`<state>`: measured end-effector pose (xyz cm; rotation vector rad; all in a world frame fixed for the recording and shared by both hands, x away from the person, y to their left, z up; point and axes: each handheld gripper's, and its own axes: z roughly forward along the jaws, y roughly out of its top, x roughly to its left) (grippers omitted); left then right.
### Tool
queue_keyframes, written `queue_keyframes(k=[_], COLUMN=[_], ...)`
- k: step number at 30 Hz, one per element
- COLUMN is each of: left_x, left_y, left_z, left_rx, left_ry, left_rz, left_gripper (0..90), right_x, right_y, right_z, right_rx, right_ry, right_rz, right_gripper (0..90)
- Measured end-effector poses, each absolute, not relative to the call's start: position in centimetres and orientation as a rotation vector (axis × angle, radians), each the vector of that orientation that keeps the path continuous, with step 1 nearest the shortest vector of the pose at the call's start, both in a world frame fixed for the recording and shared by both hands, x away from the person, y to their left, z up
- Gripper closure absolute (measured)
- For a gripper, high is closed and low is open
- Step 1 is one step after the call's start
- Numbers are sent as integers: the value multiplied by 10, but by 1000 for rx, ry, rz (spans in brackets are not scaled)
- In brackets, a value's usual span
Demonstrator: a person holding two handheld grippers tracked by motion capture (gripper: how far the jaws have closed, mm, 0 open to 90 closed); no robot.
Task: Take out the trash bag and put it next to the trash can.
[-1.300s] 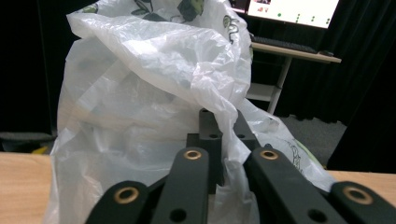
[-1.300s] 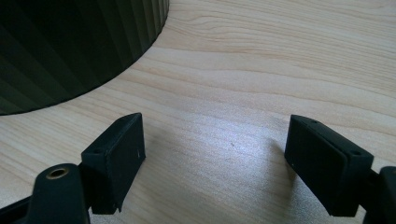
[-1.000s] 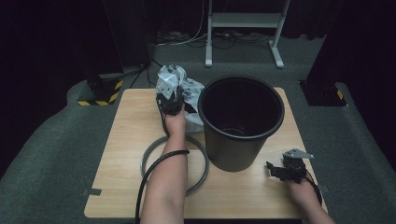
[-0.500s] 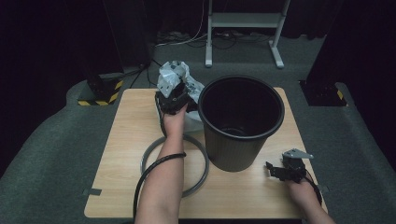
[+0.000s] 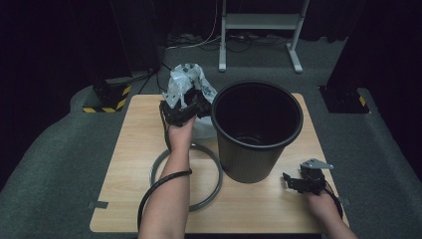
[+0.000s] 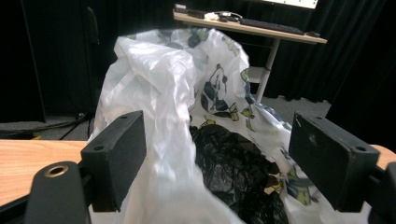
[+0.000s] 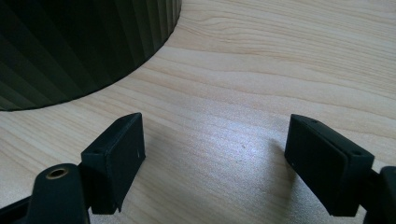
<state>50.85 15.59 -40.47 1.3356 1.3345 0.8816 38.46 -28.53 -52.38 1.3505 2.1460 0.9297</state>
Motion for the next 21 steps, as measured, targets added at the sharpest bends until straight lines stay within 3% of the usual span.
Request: queue_keyframes(k=[21], left_x=[485], left_y=[168], left_z=[-403], left_rx=[1405], left_ry=[1270], left_rz=[864], left_gripper=[165], right_x=[385], right_y=[-285], right_z=[-524], right_rx=[1333], right_ry=[2163], right_rz=[935], right_gripper=[196])
